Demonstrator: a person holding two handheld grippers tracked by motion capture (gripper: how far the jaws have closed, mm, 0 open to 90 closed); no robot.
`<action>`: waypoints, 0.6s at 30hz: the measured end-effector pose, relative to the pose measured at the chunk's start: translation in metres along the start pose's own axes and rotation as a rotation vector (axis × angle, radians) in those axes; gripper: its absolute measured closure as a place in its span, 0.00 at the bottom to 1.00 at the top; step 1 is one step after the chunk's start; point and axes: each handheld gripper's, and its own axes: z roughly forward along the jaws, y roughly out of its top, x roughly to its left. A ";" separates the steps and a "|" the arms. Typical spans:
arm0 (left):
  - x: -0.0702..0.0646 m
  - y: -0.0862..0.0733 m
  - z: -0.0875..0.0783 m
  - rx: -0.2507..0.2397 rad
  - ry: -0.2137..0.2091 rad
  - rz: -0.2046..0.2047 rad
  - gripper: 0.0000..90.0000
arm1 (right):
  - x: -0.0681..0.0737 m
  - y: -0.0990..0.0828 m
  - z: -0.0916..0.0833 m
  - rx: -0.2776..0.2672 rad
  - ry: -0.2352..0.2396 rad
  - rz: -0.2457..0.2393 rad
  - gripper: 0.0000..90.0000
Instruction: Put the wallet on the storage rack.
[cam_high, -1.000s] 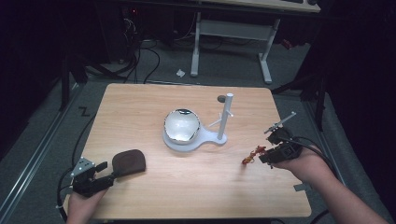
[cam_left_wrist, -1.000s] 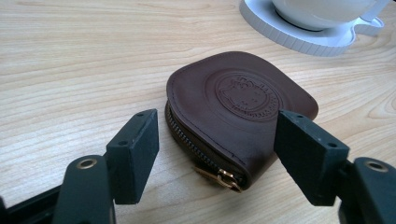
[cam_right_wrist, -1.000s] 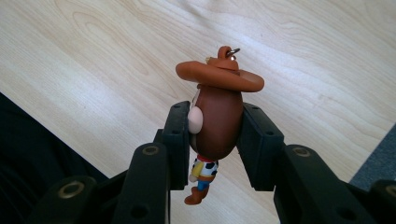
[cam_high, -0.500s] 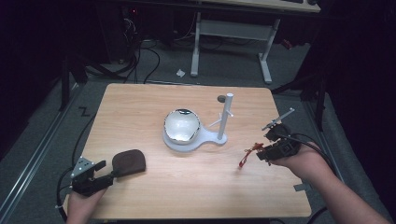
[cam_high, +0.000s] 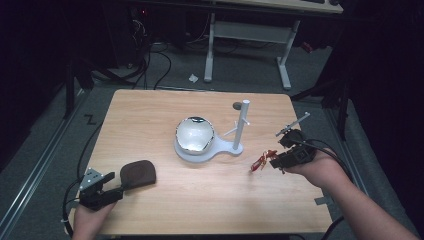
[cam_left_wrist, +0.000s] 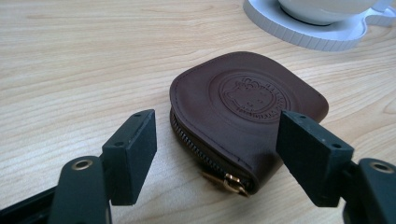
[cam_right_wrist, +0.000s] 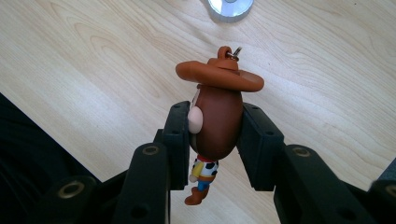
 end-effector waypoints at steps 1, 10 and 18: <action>0.001 0.000 -0.001 -0.003 0.003 0.001 0.33 | 0.002 0.003 0.000 0.005 -0.001 -0.007 0.74; 0.004 -0.001 -0.009 -0.024 0.012 -0.021 0.32 | 0.009 0.017 -0.006 -0.010 -0.017 -0.050 0.74; 0.000 0.001 -0.008 -0.026 0.004 -0.003 0.32 | 0.015 0.029 -0.020 -0.043 -0.044 -0.065 0.73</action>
